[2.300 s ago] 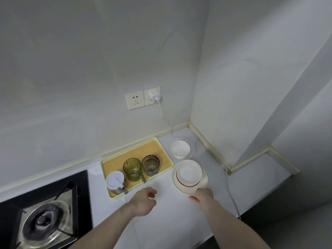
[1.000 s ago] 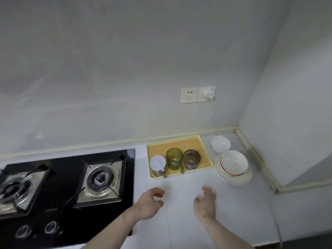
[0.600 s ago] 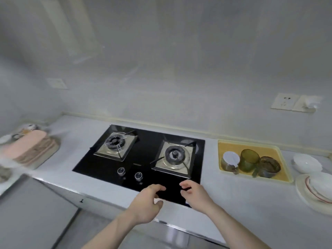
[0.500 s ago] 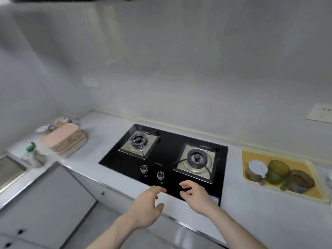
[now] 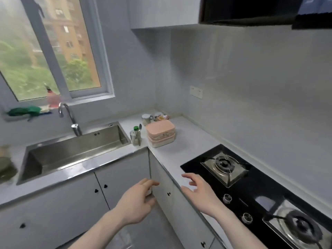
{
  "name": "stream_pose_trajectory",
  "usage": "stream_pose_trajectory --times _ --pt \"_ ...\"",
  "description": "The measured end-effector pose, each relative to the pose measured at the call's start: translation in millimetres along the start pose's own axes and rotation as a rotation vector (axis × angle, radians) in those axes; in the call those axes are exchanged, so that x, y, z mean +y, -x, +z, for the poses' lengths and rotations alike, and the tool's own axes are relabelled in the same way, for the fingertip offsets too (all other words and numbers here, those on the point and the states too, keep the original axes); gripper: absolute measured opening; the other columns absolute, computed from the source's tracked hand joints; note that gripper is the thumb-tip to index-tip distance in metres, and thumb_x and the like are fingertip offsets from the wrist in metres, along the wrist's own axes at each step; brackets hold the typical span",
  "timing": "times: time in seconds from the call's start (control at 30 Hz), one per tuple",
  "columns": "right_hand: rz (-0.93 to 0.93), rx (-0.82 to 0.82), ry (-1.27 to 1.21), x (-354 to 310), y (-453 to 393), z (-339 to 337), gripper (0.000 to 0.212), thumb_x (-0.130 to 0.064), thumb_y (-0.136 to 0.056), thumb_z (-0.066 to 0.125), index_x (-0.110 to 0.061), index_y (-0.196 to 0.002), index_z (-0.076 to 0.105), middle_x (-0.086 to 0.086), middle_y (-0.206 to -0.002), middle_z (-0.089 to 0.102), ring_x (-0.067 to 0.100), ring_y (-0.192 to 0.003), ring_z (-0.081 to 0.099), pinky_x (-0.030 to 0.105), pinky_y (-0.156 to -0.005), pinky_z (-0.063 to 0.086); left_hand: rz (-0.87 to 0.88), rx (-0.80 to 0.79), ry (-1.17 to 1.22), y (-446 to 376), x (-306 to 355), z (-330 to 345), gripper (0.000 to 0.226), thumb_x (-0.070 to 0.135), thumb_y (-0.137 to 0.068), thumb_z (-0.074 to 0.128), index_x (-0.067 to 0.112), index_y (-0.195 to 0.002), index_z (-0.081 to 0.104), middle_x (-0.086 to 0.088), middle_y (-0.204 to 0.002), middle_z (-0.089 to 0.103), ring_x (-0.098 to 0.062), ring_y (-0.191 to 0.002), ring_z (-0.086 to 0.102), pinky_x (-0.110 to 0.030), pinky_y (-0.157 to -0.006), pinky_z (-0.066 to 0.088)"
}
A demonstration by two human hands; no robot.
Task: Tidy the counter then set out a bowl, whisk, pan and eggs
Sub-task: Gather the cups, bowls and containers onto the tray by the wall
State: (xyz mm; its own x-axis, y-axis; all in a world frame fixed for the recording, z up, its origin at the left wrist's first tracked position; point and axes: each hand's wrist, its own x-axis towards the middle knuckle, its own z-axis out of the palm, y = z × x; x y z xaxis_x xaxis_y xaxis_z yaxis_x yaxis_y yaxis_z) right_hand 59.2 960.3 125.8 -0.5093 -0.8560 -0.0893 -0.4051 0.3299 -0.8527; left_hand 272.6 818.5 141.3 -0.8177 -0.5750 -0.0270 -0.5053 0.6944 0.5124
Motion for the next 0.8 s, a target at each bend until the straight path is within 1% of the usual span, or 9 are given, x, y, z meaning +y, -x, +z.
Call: stream_pose_trajectory --times 0.1,0.17,0.27,0.33,0.37,0.47,0.6,0.7,0.8 --pt "-0.073 -0.045 -0.006 -34 -40 22 0.035 -0.038 -0.093 0.064 -0.048 -0.126 0.055 -0.028 -0.130 0.049 -0.004 -0.122 0.050 0.010 -0.078 0.048 -0.059 0.066 0.017 -5 -39 -27 0.048 0.031 -0.088 0.059 0.038 -0.135 0.050 0.024 -0.135 0.048 0.001 -0.120 0.054 -0.017 -0.089 0.043" --pt "-0.111 -0.064 -0.006 -50 -72 38 0.037 -0.034 -0.093 0.065 -0.044 -0.128 0.056 -0.027 -0.130 0.050 -0.004 -0.122 0.050 0.009 -0.084 0.045 -0.093 0.099 0.029 -13 -64 -44 0.048 0.030 -0.088 0.060 0.040 -0.134 0.049 0.027 -0.134 0.047 0.004 -0.117 0.053 -0.015 -0.086 0.041" --pt "-0.125 -0.107 -0.025 -66 -118 60 0.038 -0.037 -0.092 0.065 -0.045 -0.128 0.056 -0.027 -0.129 0.050 -0.006 -0.123 0.049 0.016 -0.094 0.046 -0.120 0.151 0.035 -34 -95 -67 0.047 0.031 -0.089 0.061 0.041 -0.134 0.049 0.029 -0.133 0.046 0.006 -0.116 0.052 -0.016 -0.091 0.042" --pt "-0.121 -0.120 -0.043 -70 -151 73 0.036 -0.040 -0.091 0.065 -0.047 -0.126 0.056 -0.029 -0.128 0.051 -0.007 -0.122 0.050 0.024 -0.101 0.048 -0.146 0.173 0.053 -52 -117 -80 0.046 0.031 -0.089 0.062 0.041 -0.133 0.050 0.031 -0.131 0.046 0.008 -0.115 0.051 -0.014 -0.091 0.043" --pt "-0.117 -0.123 -0.044 -70 -158 76 0.036 -0.040 -0.091 0.065 -0.048 -0.125 0.056 -0.030 -0.128 0.051 -0.007 -0.122 0.050 0.026 -0.103 0.047 -0.154 0.179 0.060 -57 -122 -85 0.046 0.032 -0.089 0.062 0.042 -0.132 0.050 0.032 -0.131 0.047 0.009 -0.114 0.051 -0.014 -0.091 0.043" --pt "-0.099 -0.139 -0.045 -73 -203 89 0.036 -0.038 -0.092 0.066 -0.049 -0.125 0.056 -0.030 -0.128 0.050 -0.007 -0.121 0.050 0.025 -0.104 0.047 -0.180 0.191 0.076 -89 -158 -105 0.045 0.032 -0.088 0.063 0.043 -0.130 0.051 0.033 -0.131 0.047 0.010 -0.114 0.051 -0.012 -0.092 0.042" --pt "-0.085 -0.140 -0.057 -81 -268 101 0.036 -0.037 -0.091 0.068 -0.048 -0.125 0.058 -0.027 -0.129 0.053 -0.006 -0.120 0.052 0.029 -0.104 0.049 -0.211 0.224 0.109 -134 -197 -129 0.047 0.028 -0.087 0.064 0.043 -0.130 0.052 0.033 -0.129 0.049 0.012 -0.115 0.051 -0.017 -0.099 0.045" --pt "-0.061 -0.155 -0.064 -88 -299 110 0.036 -0.034 -0.091 0.068 -0.047 -0.124 0.058 -0.026 -0.129 0.055 -0.008 -0.118 0.052 0.025 -0.101 0.049 -0.226 0.204 0.121 -154 -220 -134 0.047 0.027 -0.087 0.064 0.044 -0.130 0.052 0.033 -0.129 0.049 0.014 -0.112 0.050 -0.017 -0.097 0.044" --pt "-0.076 -0.161 -0.028 -99 -335 118 0.035 -0.032 -0.092 0.069 -0.048 -0.121 0.058 -0.026 -0.127 0.055 -0.009 -0.117 0.052 0.015 -0.093 0.046 -0.229 0.202 0.135 -185 -247 -144 0.045 0.028 -0.088 0.063 0.044 -0.128 0.052 0.034 -0.128 0.048 0.013 -0.113 0.050 -0.015 -0.094 0.045"
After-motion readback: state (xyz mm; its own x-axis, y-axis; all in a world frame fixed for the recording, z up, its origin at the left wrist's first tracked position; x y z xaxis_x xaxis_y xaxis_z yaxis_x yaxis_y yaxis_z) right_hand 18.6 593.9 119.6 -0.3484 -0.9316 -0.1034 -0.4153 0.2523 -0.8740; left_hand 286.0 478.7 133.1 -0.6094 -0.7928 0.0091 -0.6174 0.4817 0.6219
